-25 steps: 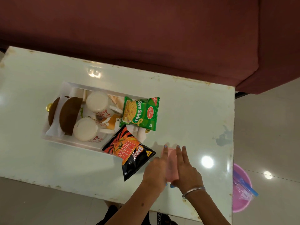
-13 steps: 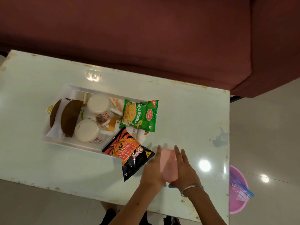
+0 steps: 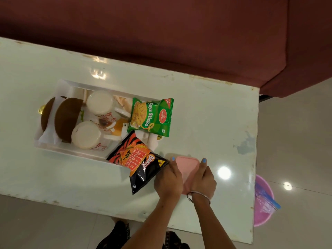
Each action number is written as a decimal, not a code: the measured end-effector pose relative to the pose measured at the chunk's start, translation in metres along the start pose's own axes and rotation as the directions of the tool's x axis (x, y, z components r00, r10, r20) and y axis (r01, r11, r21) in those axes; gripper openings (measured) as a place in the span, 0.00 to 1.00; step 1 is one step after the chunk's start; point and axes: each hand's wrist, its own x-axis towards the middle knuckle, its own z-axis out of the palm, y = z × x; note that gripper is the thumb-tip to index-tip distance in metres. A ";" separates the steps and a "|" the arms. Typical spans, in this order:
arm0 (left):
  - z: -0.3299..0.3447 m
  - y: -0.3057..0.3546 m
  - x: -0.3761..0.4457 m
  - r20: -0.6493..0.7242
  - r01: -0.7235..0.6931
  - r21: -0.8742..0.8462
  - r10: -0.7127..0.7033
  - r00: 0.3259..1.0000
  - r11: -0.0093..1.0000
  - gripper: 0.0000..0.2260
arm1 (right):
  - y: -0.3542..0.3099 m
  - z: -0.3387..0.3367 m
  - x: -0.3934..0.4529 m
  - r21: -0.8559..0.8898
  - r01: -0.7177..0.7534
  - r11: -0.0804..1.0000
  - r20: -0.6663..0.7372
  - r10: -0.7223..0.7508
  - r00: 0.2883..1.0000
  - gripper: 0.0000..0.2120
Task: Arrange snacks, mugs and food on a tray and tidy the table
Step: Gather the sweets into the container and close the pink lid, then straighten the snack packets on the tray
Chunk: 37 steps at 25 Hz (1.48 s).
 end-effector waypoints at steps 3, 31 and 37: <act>0.010 -0.003 0.002 -0.038 -0.092 0.165 0.099 0.994 0.982 0.30 | 0.005 0.007 0.002 -0.067 0.025 0.997 -0.062 -0.030 0.998 0.30; -0.035 -0.021 -0.041 0.347 0.145 -0.477 0.034 0.937 0.867 0.12 | 0.005 -0.038 -0.016 0.017 0.101 0.995 0.167 -0.102 0.981 0.09; -0.074 -0.058 -0.053 0.443 0.334 -0.537 -0.077 0.893 0.774 0.09 | -0.046 -0.012 0.004 0.118 0.068 0.991 0.006 -0.069 0.998 0.11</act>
